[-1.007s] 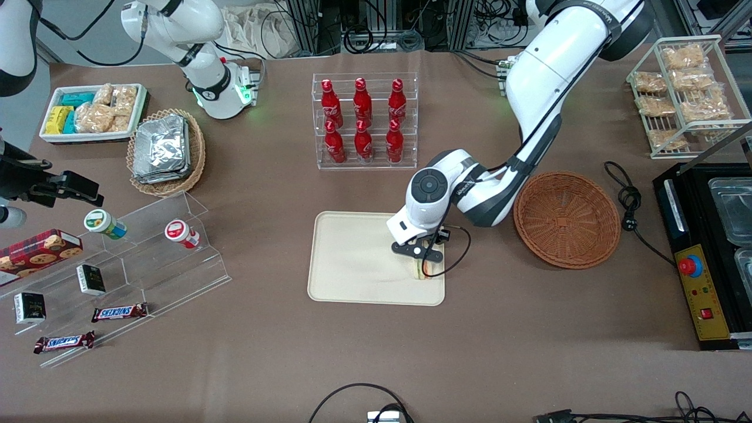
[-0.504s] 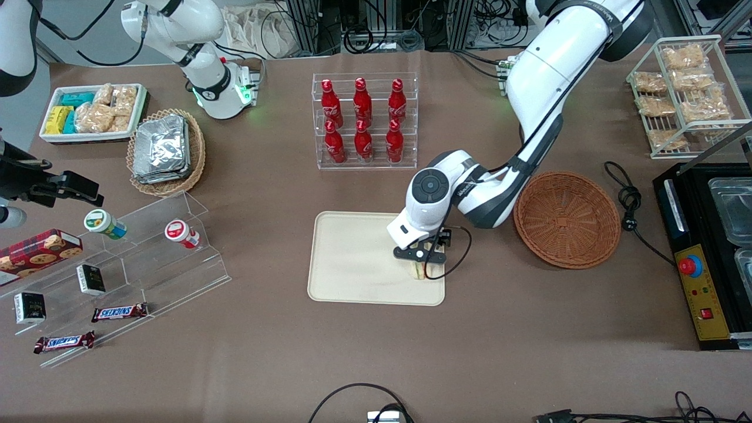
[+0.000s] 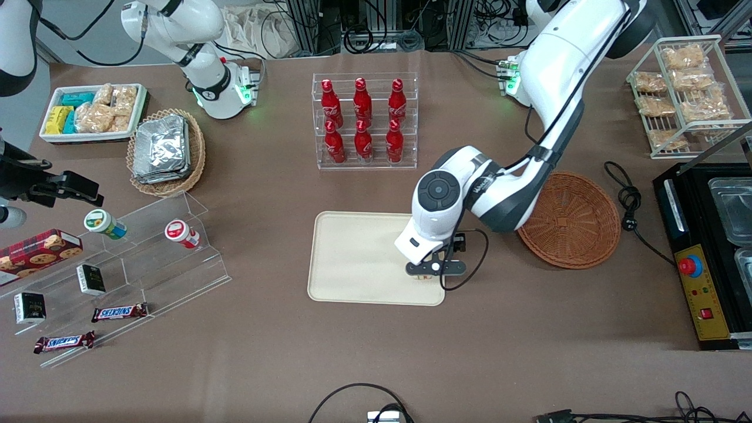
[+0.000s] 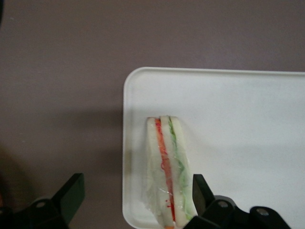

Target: Place sandwich from basket to tray

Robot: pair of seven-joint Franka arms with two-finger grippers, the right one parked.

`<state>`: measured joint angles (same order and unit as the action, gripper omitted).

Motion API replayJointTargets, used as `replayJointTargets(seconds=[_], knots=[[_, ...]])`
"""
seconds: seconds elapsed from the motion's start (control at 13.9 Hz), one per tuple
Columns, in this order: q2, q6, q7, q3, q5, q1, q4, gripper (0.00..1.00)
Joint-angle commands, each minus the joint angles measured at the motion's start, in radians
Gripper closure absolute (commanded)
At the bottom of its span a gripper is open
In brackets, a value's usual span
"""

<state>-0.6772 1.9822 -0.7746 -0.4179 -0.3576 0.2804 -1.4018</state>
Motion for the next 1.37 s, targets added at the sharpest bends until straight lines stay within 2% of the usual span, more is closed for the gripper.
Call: replayJointTargets(seconds=[0.0,0.29,0.58,0.79,1.08,1.29], knots=[[0.046,-0.081,-0.014,0.001,0.016,-0.035,0.014,0.0],[0.122,-0.207,0.004,0.001,0.012,-0.134,0.014,0.0],[0.189,-0.252,0.05,-0.001,0.02,-0.213,0.012,0.0],[0.235,-0.293,0.156,-0.001,0.091,-0.265,0.012,0.0],[0.31,-0.376,0.309,0.007,0.126,-0.322,-0.009,0.0],[0.402,-0.367,0.42,0.115,0.196,-0.311,-0.063,0.0]])
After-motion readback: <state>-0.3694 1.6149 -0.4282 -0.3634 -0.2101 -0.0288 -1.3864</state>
